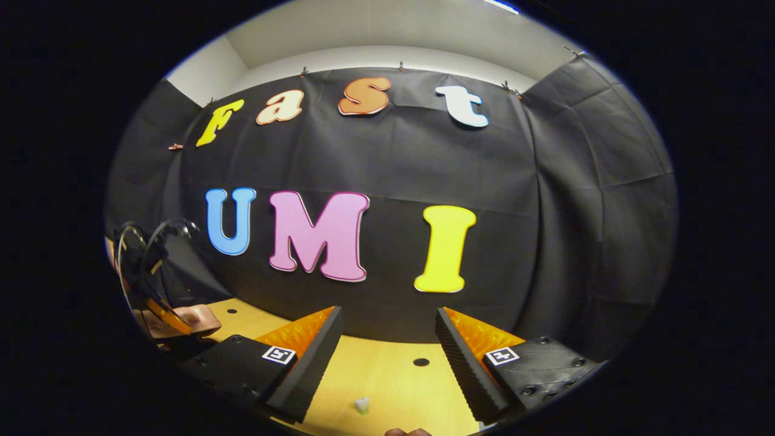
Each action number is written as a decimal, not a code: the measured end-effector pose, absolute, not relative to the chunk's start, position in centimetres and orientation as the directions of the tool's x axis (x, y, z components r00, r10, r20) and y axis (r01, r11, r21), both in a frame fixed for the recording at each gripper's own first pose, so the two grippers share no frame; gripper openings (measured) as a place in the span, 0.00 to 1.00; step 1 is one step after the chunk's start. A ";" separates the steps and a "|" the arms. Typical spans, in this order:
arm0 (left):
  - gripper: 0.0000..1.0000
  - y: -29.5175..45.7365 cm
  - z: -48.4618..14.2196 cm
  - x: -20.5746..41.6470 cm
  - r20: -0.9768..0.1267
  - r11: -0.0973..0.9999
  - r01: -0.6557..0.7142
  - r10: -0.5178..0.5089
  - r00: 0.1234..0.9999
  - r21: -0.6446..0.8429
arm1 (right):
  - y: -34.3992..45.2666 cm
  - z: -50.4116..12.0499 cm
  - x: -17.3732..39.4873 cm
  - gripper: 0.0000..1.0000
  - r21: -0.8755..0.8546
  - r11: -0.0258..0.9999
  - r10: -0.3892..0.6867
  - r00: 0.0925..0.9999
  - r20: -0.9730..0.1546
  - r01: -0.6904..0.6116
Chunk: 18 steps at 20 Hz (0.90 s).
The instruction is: First open the suitcase, pack the skin care products into it, and then close the suitcase.
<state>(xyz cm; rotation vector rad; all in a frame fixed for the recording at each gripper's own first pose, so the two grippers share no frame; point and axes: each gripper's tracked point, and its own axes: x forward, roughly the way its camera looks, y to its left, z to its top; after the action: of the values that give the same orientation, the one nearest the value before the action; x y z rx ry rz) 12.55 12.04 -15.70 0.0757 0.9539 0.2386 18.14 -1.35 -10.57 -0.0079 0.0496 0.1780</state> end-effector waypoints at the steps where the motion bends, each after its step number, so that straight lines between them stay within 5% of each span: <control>1: 0.19 14.9 -14.0 12.2 -0.767 0.962 -0.217 0.266 0.584 0.168 | 0.0 -10.3 18.5 0.98 0.002 0.981 0.191 0.981 -0.044 -0.192; 5: 0.15 29.7 -9.7 8.1 -0.644 0.851 -0.364 0.525 0.557 0.379 | 5.2 -9.3 19.0 0.94 0.066 0.961 0.271 0.962 -0.034 -0.268; 10: 0.13 43.7 -13.1 4.0 -0.655 0.776 -0.499 0.611 0.444 0.385 | 8.1 -9.8 18.9 0.96 0.068 0.958 0.283 0.955 -0.085 -0.277; 18: 0.13 54.7 -27.5 -0.6 -0.841 0.776 -0.601 0.447 0.305 0.194 | 10.3 -12.9 17.7 0.96 0.052 0.989 0.149 0.960 -0.238 -0.141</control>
<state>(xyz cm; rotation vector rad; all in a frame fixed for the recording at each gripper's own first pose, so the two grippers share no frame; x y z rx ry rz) -0.57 54.71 -27.54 -0.1677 1.0526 0.6975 17.68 10.29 -12.91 0.0346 0.2439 0.1470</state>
